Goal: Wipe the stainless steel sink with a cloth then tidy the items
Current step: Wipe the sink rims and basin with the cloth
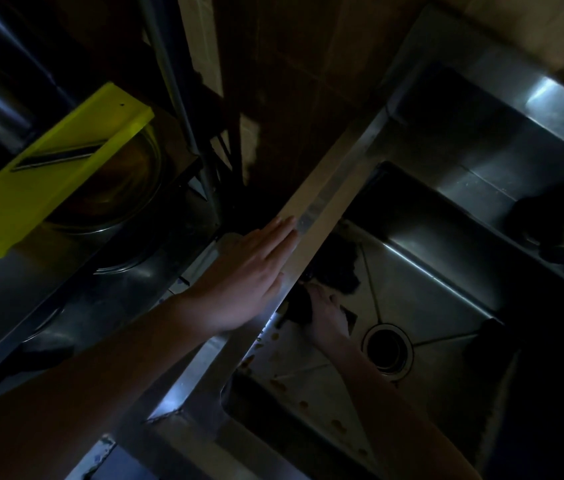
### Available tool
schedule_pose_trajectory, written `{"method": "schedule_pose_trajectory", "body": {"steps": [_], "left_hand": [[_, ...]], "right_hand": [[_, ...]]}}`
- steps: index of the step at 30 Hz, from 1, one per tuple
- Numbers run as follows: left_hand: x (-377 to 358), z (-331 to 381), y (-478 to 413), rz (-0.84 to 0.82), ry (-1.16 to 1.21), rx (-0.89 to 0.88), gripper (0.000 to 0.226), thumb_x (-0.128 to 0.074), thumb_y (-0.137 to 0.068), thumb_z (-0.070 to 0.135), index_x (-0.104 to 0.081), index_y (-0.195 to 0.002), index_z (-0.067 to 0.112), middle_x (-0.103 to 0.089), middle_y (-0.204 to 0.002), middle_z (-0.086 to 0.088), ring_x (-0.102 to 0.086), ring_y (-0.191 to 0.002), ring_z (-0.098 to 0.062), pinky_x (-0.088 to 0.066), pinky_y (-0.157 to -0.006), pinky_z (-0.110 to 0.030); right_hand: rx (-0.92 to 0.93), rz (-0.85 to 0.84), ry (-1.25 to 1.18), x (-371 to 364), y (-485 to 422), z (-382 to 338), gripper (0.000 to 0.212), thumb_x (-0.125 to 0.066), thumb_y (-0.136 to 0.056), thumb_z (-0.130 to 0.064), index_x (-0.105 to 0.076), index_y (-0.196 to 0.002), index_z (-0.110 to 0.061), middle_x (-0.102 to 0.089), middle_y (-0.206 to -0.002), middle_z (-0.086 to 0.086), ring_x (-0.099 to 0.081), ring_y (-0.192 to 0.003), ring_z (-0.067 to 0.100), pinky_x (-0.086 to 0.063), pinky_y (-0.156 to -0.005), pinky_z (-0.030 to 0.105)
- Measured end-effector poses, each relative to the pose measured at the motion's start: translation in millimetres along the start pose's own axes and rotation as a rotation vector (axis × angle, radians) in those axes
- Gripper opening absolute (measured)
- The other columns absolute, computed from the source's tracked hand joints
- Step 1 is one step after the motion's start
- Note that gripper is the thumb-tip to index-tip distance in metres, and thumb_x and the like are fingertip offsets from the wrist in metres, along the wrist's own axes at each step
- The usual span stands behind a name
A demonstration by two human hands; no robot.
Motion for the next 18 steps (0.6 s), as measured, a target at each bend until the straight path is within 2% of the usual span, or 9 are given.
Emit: {"method": "schedule_pose_trajectory", "body": {"steps": [4, 6, 9, 12, 14, 15, 17, 18], "left_hand": [[0.6, -0.5, -0.3, -0.005, -0.003, 0.007, 0.058, -0.038, -0.098, 0.026, -0.012, -0.149, 0.013, -0.002, -0.159, -0.001, 0.001, -0.145, -0.013, 0.001, -0.110, -0.021], [-0.7, -0.8, -0.3, -0.005, -0.012, 0.001, 0.058, -0.035, -0.098, 0.027, -0.011, -0.149, 0.013, -0.001, -0.159, -0.002, 0.003, -0.145, -0.014, -0.001, -0.113, -0.023], [-0.2, -0.5, -0.1, 0.001, -0.023, -0.003, 0.057, -0.037, -0.097, 0.025, -0.015, -0.148, 0.011, -0.006, -0.158, -0.005, -0.003, -0.145, -0.017, -0.008, -0.114, -0.026], [0.3, 0.7, -0.7, 0.016, -0.044, -0.007, 0.056, -0.043, -0.095, 0.023, -0.023, -0.146, 0.008, -0.016, -0.156, -0.009, -0.013, -0.144, -0.021, -0.017, -0.112, -0.030], [0.5, 1.2, -1.0, 0.030, -0.039, -0.008, 0.056, -0.047, -0.093, 0.021, -0.028, -0.144, 0.006, -0.023, -0.154, -0.011, -0.020, -0.143, -0.024, -0.020, -0.110, -0.031], [0.3, 1.1, -1.0, 0.036, -0.045, -0.011, 0.056, -0.049, -0.092, 0.020, -0.030, -0.143, 0.005, -0.026, -0.153, -0.012, -0.023, -0.142, -0.025, -0.023, -0.110, -0.032], [0.2, 0.8, -0.7, 0.042, -0.056, -0.018, 0.055, -0.052, -0.091, 0.018, -0.034, -0.141, 0.004, -0.029, -0.152, -0.014, -0.026, -0.140, -0.027, -0.027, -0.109, -0.036], [0.2, 0.7, -0.7, 0.043, -0.054, -0.019, 0.055, -0.052, -0.091, 0.019, -0.034, -0.141, 0.004, -0.029, -0.151, -0.014, -0.026, -0.140, -0.027, -0.028, -0.110, -0.038]], "right_hand": [[0.025, -0.034, -0.023, 4.1, -5.9, 3.8, 0.088, -0.069, -0.076, -0.024, -0.018, -0.149, -0.027, -0.028, -0.150, 0.001, -0.042, -0.128, 0.032, -0.046, -0.099, 0.043], [0.041, -0.054, -0.023, 7.9, -11.9, 2.5, 0.103, -0.072, -0.074, -0.022, -0.004, -0.151, -0.031, -0.025, -0.150, 0.003, -0.044, -0.126, 0.036, -0.046, -0.098, 0.046], [0.001, -0.093, -0.145, 15.3, -20.8, 3.2, 0.129, -0.082, -0.065, -0.024, 0.015, -0.149, -0.032, -0.026, -0.149, 0.009, -0.045, -0.126, 0.038, -0.047, -0.095, 0.050], [-0.038, -0.116, -0.250, 25.1, -28.5, 6.8, 0.141, -0.088, -0.057, -0.021, 0.019, -0.148, -0.028, -0.027, -0.148, 0.014, -0.044, -0.128, 0.040, -0.046, -0.097, 0.048], [-0.082, -0.094, -0.330, 30.7, -33.9, 7.6, 0.129, -0.087, -0.060, -0.028, 0.003, -0.152, -0.025, -0.031, -0.149, 0.015, -0.037, -0.135, 0.036, -0.037, -0.108, 0.047], [-0.112, -0.047, -0.396, 33.2, -36.5, 6.3, 0.113, -0.084, -0.065, -0.032, -0.013, -0.152, -0.022, -0.037, -0.147, 0.013, -0.037, -0.135, 0.033, -0.035, -0.110, 0.047], [-0.186, 0.066, -0.634, 38.2, -41.8, 1.0, 0.071, -0.077, -0.076, -0.027, -0.045, -0.138, -0.014, -0.054, -0.135, 0.013, -0.049, -0.127, 0.028, -0.042, -0.106, 0.042], [-0.216, 0.097, -0.772, 40.4, -43.9, -3.2, 0.053, -0.074, -0.080, -0.019, -0.055, -0.128, -0.007, -0.060, -0.128, 0.016, -0.056, -0.119, 0.026, -0.048, -0.100, 0.034]]}}
Point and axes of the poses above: each hand's wrist, its own y-axis away from the middle knuckle, its own x-axis out of the back of the hand, z = x × y, the point moved 2 cm from there along -y, towards the middle knuckle
